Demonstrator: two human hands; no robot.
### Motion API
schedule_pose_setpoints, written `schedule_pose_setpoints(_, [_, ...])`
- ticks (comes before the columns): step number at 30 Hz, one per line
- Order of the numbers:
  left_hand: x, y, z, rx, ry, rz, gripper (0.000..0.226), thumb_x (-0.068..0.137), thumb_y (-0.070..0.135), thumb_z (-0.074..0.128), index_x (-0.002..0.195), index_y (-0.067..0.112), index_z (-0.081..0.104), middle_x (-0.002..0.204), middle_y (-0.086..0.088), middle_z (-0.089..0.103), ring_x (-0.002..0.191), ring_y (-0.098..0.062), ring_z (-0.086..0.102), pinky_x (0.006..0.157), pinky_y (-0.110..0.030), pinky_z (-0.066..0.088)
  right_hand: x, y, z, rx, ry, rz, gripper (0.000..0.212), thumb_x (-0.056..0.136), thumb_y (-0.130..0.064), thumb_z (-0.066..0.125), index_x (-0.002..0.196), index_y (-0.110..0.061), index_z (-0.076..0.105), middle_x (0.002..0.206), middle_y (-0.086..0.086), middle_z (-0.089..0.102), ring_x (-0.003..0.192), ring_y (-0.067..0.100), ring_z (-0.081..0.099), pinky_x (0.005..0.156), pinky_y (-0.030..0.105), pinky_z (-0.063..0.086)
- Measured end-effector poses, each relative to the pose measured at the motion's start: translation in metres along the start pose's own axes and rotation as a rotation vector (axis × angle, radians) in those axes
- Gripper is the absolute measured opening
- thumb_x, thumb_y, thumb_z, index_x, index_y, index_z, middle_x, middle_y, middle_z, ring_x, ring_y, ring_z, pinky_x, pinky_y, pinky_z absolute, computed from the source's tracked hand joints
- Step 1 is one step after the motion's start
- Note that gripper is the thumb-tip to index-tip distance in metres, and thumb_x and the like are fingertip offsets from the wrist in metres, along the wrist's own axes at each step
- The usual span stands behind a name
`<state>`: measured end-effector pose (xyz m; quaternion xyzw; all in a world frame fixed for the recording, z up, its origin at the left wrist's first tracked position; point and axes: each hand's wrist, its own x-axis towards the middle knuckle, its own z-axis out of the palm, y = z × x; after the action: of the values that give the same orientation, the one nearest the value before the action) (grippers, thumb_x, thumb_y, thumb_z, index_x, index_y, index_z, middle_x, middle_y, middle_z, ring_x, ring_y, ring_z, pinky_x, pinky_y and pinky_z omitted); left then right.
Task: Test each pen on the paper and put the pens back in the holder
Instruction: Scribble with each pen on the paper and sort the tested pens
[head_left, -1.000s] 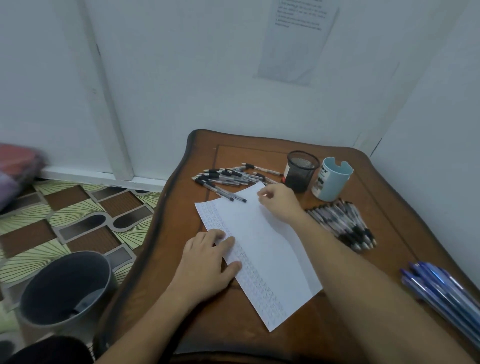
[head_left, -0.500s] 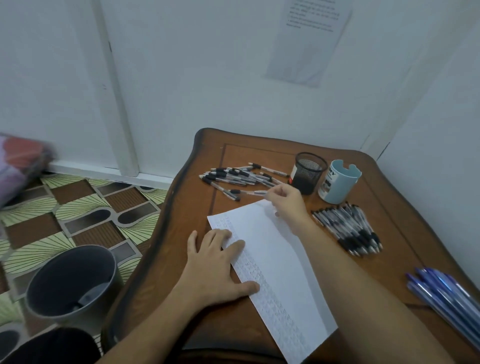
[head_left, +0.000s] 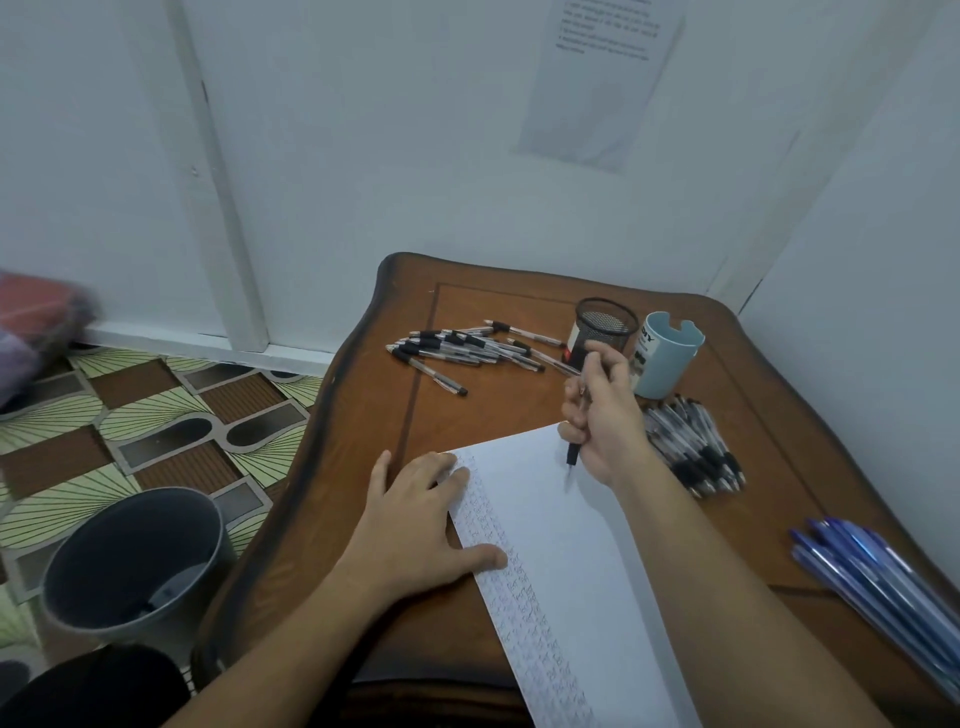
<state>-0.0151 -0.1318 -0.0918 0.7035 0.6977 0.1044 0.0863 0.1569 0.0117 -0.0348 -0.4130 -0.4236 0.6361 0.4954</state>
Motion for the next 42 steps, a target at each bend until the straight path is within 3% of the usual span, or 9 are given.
schedule_pose_setpoints(7, [0.005,-0.01,0.001,-0.059,0.071,0.1,0.087,0.07,0.083,0.02,0.136,0.035,0.05,0.142,0.014,0.042,0.131,-0.005,0.032,0.114,-0.036,0.014,-0.007,0.01,0.01,0.022,-0.023,-0.038,0.011,0.105,-0.024,0.046,0.099,-0.018,0.054,0.052,-0.001,0.038,0.044,0.014,0.039,0.044,0.025,0.035])
schedule_pose_setpoints(10, [0.005,-0.012,0.004,-0.052,0.068,0.091,0.092,0.07,0.084,0.02,0.142,0.032,0.042,0.148,0.011,0.035,0.137,-0.008,0.026,0.116,-0.037,0.01,-0.005,0.015,0.012,0.068,-0.023,0.037,0.049,0.106,-0.044,0.03,0.101,-0.009,0.063,0.062,0.006,0.055,0.06,0.018,0.056,0.063,0.03,0.049])
schedule_pose_setpoints(13, [0.005,-0.012,0.007,-0.034,0.056,0.077,0.094,0.071,0.084,0.017,0.147,0.031,0.033,0.155,0.012,0.024,0.144,-0.008,0.013,0.117,-0.036,0.0,-0.004,0.022,0.012,-0.086,-0.003,0.04,0.064,0.101,-0.057,0.023,0.1,-0.01,0.067,0.062,0.009,0.06,0.058,0.019,0.057,0.056,0.028,0.043])
schedule_pose_setpoints(16, [0.005,-0.012,0.008,-0.032,0.073,0.078,0.093,0.073,0.082,0.017,0.148,0.029,0.032,0.156,0.011,0.024,0.144,-0.007,0.014,0.117,-0.035,0.0,-0.004,0.032,0.013,-0.159,-0.076,0.026,0.046,0.097,-0.049,0.043,0.103,-0.01,0.067,0.081,0.01,0.074,0.072,0.022,0.07,0.056,0.023,0.05])
schedule_pose_setpoints(19, [0.004,-0.012,0.009,-0.027,0.092,0.078,0.091,0.074,0.081,0.02,0.148,0.029,0.033,0.155,0.011,0.026,0.144,-0.006,0.015,0.117,-0.034,0.0,-0.001,0.041,0.016,-0.178,-0.063,0.0,0.026,0.09,-0.036,0.065,0.079,-0.015,0.055,0.06,0.001,0.058,0.054,0.015,0.05,0.046,0.021,0.038])
schedule_pose_setpoints(24, [0.004,-0.011,0.007,-0.032,0.085,0.075,0.091,0.074,0.081,0.019,0.147,0.03,0.033,0.155,0.013,0.025,0.144,-0.005,0.014,0.118,-0.036,0.001,0.003,0.053,0.019,-0.303,-0.151,-0.032,0.021,0.102,-0.025,0.05,0.095,-0.009,0.062,0.087,0.012,0.074,0.074,0.019,0.066,0.055,0.025,0.046])
schedule_pose_setpoints(27, [0.004,-0.012,0.009,-0.043,0.099,0.082,0.086,0.077,0.08,0.024,0.146,0.029,0.036,0.154,0.012,0.028,0.143,-0.006,0.016,0.117,-0.035,0.001,0.002,0.059,0.017,-0.347,-0.15,-0.05,0.025,0.093,-0.025,0.067,0.073,-0.013,0.056,0.072,0.008,0.068,0.07,0.018,0.067,0.071,0.034,0.054])
schedule_pose_setpoints(32, [0.004,-0.013,0.01,-0.033,0.107,0.084,0.085,0.078,0.079,0.023,0.146,0.029,0.035,0.154,0.012,0.027,0.143,-0.005,0.015,0.117,-0.035,0.001,0.007,0.064,0.019,-0.485,-0.148,-0.116,0.044,0.09,-0.015,0.07,0.055,-0.021,0.044,0.053,0.003,0.049,0.054,0.021,0.059,0.062,0.036,0.054])
schedule_pose_setpoints(42, [0.003,-0.013,0.011,-0.043,0.107,0.088,0.084,0.08,0.076,0.021,0.147,0.028,0.034,0.155,0.011,0.025,0.144,-0.006,0.013,0.118,-0.037,0.002,0.011,0.069,0.026,-0.553,-0.16,-0.187,0.031,0.087,0.0,0.063,0.063,-0.005,0.044,0.058,0.008,0.036,0.051,0.012,0.045,0.054,0.024,0.05])
